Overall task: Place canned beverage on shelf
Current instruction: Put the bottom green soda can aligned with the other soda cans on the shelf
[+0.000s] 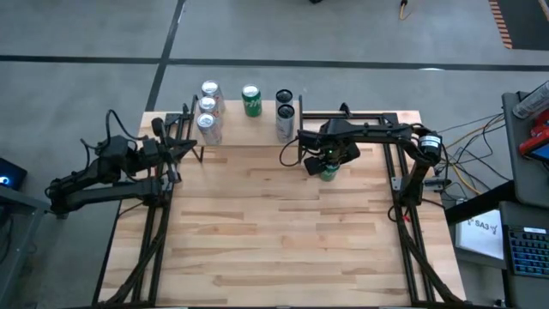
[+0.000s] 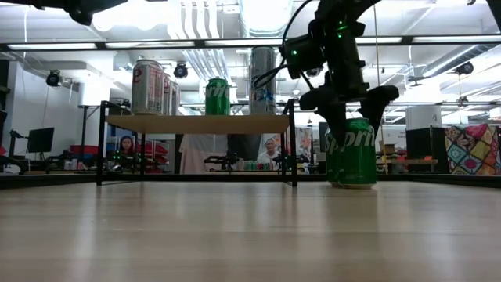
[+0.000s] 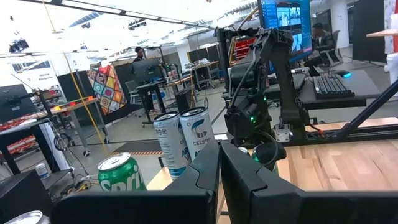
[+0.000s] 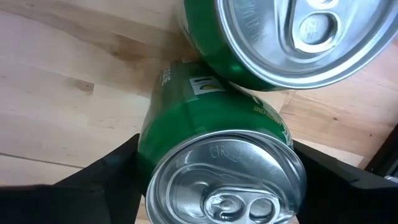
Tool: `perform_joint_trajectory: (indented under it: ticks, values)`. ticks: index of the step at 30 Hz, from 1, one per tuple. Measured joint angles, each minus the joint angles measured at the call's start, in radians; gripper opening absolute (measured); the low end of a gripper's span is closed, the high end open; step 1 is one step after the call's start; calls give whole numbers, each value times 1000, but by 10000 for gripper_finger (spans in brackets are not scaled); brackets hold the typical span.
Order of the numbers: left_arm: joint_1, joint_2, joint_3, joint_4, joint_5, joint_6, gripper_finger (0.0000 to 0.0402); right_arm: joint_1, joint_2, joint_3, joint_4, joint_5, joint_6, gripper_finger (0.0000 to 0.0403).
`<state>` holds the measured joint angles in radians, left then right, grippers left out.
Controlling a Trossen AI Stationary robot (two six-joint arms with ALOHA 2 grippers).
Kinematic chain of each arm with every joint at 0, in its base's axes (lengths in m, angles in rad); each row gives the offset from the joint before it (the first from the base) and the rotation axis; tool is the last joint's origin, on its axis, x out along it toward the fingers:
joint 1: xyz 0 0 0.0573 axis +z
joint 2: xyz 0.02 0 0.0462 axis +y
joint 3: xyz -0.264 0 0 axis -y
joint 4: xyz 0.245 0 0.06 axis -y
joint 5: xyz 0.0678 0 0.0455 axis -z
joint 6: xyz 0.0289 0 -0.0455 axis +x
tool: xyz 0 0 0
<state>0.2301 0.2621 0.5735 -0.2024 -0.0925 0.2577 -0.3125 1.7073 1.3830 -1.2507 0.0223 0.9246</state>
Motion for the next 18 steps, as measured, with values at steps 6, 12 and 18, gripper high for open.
perform_joint_trajectory:
  ticks: [6,12,18]
  values:
    - [0,9,0,0,0,-10,0,7,-12,-2,-7,-5,-5,295]
    - [0,47,0,1,32,-14,0,64,-99,12,-43,-24,6,295]
    - [0,141,0,52,80,-62,0,194,-172,81,-14,32,54,295]
